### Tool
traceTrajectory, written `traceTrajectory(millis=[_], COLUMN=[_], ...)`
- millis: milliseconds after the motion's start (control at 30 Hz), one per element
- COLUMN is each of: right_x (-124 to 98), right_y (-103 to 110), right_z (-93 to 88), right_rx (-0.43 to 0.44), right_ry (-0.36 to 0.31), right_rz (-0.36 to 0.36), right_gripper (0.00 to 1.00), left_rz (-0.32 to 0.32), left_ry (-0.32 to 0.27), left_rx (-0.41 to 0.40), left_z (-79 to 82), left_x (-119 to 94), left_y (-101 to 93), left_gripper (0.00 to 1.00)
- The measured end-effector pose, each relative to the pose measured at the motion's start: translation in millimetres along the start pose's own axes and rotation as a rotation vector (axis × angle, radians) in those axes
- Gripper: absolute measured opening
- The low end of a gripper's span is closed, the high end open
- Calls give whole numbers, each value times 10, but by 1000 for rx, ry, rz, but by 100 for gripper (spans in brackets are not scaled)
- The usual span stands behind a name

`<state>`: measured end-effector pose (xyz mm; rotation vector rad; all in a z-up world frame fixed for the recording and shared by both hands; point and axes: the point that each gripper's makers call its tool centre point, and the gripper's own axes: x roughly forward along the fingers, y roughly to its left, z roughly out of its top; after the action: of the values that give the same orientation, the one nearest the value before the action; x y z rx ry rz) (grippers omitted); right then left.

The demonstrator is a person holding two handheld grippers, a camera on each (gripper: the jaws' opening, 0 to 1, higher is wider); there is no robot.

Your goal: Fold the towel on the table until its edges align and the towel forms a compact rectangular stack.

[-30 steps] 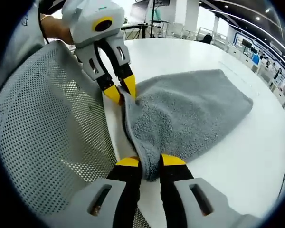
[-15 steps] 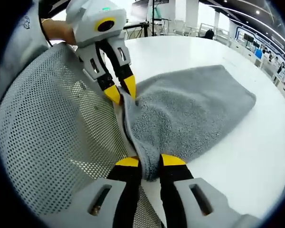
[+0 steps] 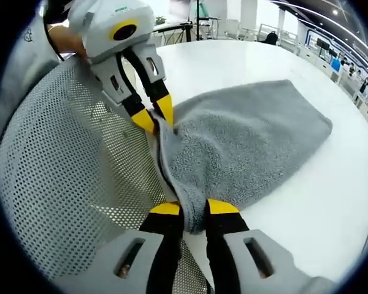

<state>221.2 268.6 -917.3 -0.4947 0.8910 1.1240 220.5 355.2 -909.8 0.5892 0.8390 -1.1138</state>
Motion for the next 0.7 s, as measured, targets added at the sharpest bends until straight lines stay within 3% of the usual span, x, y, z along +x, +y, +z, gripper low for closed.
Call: traceTrajectory(millis=[300,700], right_x=[-22,-131], right_y=[64,181], right_z=[0,18], right_rx=[-1,5], right_ry=[26,19], right_rz=[28,46], right_gripper=[12,11], left_rz=[-19,-36], left_ry=[19,-7], left_rx=[29,16], left_z=[-13,48], left_x=[-48,-233], left_y=[-75,-167], left_gripper=[9,9])
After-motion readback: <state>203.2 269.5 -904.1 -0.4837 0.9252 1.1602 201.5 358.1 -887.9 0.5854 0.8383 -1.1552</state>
